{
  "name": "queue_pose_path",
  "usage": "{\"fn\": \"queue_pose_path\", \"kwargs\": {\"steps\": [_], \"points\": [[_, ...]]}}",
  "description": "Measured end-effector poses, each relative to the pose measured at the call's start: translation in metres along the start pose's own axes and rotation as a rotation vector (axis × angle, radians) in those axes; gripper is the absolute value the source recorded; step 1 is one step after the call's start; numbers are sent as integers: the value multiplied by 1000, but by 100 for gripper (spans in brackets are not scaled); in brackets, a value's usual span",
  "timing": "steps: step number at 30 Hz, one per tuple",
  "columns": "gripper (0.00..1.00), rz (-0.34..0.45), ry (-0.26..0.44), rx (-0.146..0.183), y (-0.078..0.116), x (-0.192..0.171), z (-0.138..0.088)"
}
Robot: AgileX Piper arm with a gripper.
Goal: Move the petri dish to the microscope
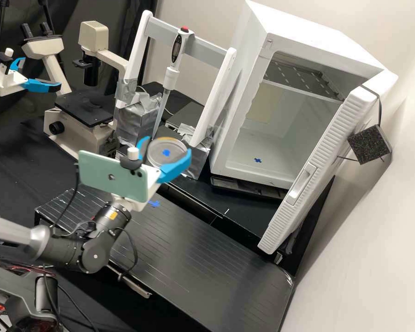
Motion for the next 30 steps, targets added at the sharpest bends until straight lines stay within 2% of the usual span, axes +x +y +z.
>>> {"fn": "queue_pose_path", "kwargs": {"steps": [2,6,10,13,19,21,24,30], "points": [[0,-26,87,17,-5,1,-14],[0,-104,256,72,-18,4,-37],[0,-174,410,74,-31,12,-56],[0,-176,486,62,-38,21,-72],[0,-175,514,53,-48,38,-103],[0,-185,510,64,-51,44,-111],[0,-195,495,64,-54,55,-121],[0,-234,427,83,-65,85,-136]]}}
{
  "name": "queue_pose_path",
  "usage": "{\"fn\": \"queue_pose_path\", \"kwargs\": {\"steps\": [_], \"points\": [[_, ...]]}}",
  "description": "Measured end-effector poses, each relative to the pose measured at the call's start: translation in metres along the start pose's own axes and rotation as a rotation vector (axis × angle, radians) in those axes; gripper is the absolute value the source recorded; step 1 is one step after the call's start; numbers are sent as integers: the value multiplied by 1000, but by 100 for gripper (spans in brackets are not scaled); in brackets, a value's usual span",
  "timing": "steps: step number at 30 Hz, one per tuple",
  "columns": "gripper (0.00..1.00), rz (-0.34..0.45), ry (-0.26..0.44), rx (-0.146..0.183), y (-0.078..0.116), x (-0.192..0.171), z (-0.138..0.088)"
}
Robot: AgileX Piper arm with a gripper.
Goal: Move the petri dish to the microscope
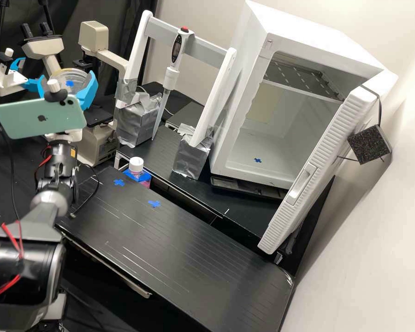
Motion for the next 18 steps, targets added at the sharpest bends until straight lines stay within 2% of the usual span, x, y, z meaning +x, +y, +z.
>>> {"fn": "queue_pose_path", "kwargs": {"steps": [4,7,13,18], "points": [[0,-32,-45,19,-5,20,2],[0,-61,-74,20,-14,36,2],[0,-98,-92,-10,-33,63,-4],[0,-141,-118,-10,-50,79,-5]]}}
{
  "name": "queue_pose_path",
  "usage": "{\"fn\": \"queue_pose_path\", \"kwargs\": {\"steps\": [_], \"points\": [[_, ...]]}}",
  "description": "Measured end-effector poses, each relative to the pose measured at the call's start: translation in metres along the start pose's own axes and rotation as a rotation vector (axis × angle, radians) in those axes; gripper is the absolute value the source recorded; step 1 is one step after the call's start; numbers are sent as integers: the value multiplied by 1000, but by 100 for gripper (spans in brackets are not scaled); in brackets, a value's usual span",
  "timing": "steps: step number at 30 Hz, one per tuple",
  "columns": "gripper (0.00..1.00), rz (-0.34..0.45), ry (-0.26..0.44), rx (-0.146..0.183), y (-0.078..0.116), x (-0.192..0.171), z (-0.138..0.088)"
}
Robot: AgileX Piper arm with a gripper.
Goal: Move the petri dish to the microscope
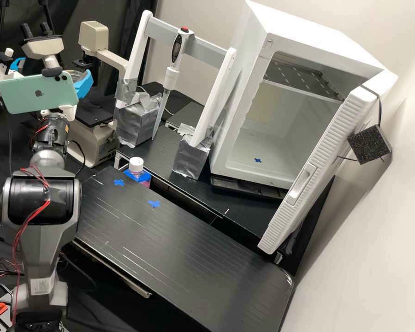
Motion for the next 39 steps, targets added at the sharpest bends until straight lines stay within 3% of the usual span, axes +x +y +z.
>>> {"fn": "queue_pose_path", "kwargs": {"steps": [11,19,27,37,39], "points": [[0,-57,-22,6,-21,33,3],[0,-86,-67,7,-39,65,21],[0,-187,-139,81,-62,91,41],[0,-199,-170,154,-63,119,53],[0,-198,-166,150,-62,124,54]]}}
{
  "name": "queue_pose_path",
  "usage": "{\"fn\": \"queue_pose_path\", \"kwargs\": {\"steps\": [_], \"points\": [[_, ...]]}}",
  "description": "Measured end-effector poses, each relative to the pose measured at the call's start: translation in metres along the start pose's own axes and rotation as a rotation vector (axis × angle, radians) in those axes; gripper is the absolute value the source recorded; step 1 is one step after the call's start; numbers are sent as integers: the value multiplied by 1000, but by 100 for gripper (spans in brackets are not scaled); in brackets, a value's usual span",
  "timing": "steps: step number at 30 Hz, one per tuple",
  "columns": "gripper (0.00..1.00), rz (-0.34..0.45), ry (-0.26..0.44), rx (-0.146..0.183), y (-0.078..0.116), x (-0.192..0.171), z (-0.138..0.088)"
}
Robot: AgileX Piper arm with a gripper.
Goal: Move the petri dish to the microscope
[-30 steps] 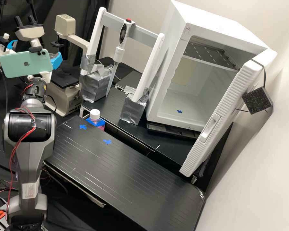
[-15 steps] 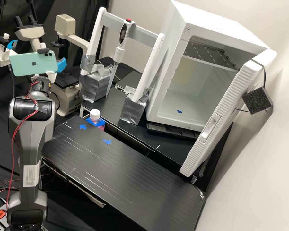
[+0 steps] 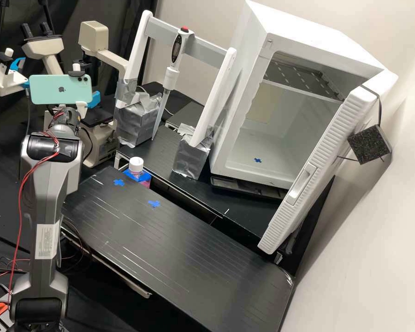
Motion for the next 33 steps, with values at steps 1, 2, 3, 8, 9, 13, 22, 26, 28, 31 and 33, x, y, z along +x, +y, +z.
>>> {"fn": "queue_pose_path", "kwargs": {"steps": [1,2,3,8,9,13,22,26,28,31,33], "points": [[0,0,-2,1,-1,3,1],[0,-4,-3,1,0,5,1],[0,-8,-5,1,-1,7,1],[0,-23,-9,3,-5,18,2],[0,-27,-11,3,-6,20,3],[0,-48,-21,0,-11,26,5],[0,-57,-21,-18,-17,34,5],[0,-65,-21,-24,-22,36,6],[0,-61,-19,-26,-22,36,6],[100,-53,-24,-44,-22,36,7],[100,-49,-31,-57,-22,36,7]]}}
